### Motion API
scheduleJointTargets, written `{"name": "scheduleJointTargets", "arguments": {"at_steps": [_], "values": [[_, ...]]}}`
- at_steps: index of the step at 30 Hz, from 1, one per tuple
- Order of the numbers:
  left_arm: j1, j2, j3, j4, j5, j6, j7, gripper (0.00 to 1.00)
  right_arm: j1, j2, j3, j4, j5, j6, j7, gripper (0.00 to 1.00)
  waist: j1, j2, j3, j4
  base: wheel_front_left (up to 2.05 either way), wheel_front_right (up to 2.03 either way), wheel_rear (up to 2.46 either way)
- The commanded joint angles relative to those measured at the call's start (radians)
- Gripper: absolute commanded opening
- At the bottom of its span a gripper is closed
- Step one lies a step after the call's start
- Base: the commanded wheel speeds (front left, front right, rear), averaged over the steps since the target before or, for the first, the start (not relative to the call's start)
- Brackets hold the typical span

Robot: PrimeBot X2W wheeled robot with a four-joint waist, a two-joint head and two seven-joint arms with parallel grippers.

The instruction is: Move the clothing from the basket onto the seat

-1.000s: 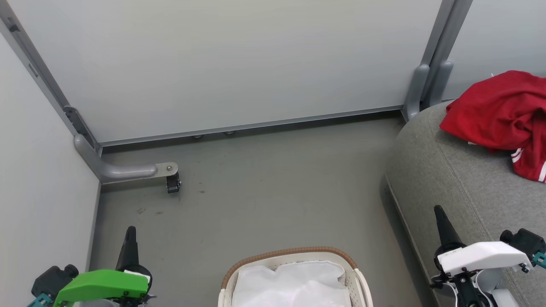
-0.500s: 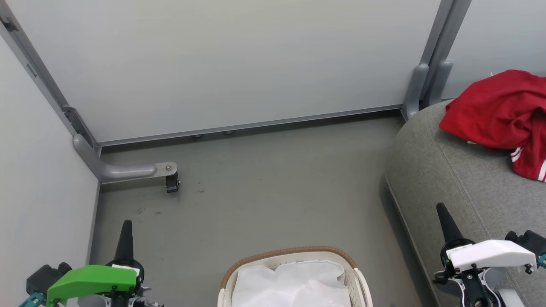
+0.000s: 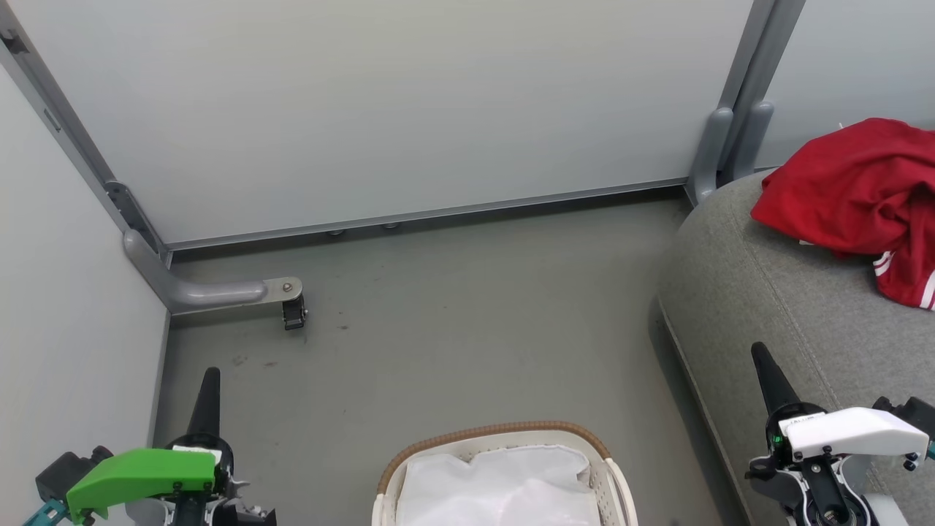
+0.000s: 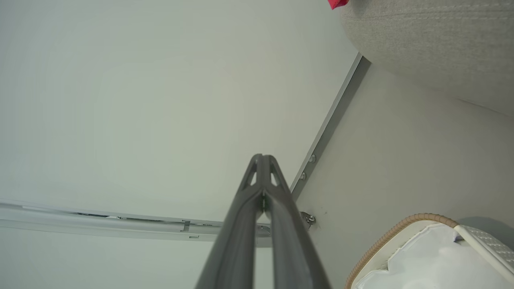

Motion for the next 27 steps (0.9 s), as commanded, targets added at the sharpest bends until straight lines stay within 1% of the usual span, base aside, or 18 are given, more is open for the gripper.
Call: {"name": "scheduleJointTargets", "arguments": {"at_steps": [1,27], "values": [[-0.027,0.003,0.006,-0.01,-0.02,-0.007,0.007,0.0,-0.016,-0.006,-0.005,-0.012,0.025,0.0,0.008,0.0,0.0,0.0,0.0,0.0,0.0,0.0,0.0],[-0.049,0.003,0.041,-0.015,-0.193,-0.021,0.06,0.0,-0.014,-0.008,-0.027,-0.031,0.216,0.0,0.061,0.0,0.0,0.0,0.004,-0.004,0.0,0.0,0.0]]}}
